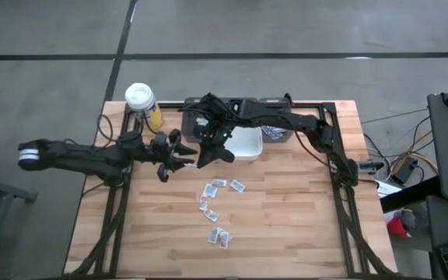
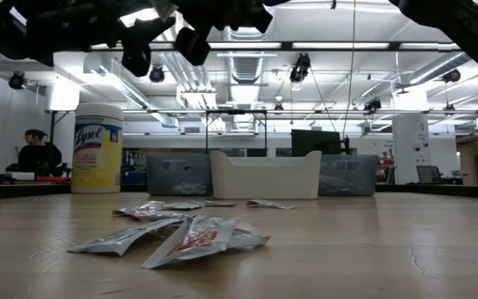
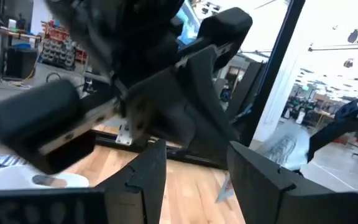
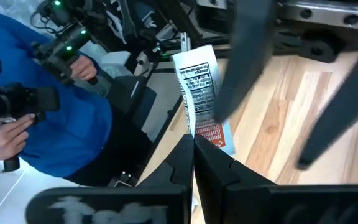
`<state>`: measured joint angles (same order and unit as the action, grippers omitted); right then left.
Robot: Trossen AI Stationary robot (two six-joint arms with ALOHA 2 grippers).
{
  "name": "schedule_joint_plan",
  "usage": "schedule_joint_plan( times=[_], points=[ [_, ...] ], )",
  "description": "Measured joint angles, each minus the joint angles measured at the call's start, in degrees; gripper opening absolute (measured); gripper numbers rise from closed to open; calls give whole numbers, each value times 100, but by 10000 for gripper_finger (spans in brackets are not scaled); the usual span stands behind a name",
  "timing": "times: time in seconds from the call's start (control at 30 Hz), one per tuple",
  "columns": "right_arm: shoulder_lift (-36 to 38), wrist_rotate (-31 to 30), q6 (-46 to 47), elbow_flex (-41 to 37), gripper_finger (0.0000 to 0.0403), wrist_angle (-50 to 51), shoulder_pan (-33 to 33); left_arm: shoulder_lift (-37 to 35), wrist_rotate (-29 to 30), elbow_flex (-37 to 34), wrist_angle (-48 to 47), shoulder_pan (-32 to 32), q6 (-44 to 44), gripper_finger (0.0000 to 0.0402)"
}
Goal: Pick & Place First Aid Supplies
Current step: Put the ointment pack into the white bin
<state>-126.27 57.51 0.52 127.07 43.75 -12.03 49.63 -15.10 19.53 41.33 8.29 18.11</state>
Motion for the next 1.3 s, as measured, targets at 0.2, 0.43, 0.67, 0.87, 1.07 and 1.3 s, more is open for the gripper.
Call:
schedule_joint_plan(
  times=[0.2,0.43,0.67,0.87,1.07,1.3],
  points=[
    [-29,15,22,-2,8,-1,-26,280,-189,40,112,-52,162,165],
    [47,226,233,-2,8,18,-67,268,-217,-7,-353,-61,232,165],
    [54,260,253,0,8,59,-79,138,-293,-7,-633,-59,246,165],
    [54,258,235,0,8,58,-88,-23,-373,-7,-622,-63,282,165],
    [54,250,233,0,8,56,-192,-118,-402,-7,-523,-66,288,165],
    [54,104,209,-6,8,39,-227,-118,-403,29,-441,-66,213,165]
  ],
)
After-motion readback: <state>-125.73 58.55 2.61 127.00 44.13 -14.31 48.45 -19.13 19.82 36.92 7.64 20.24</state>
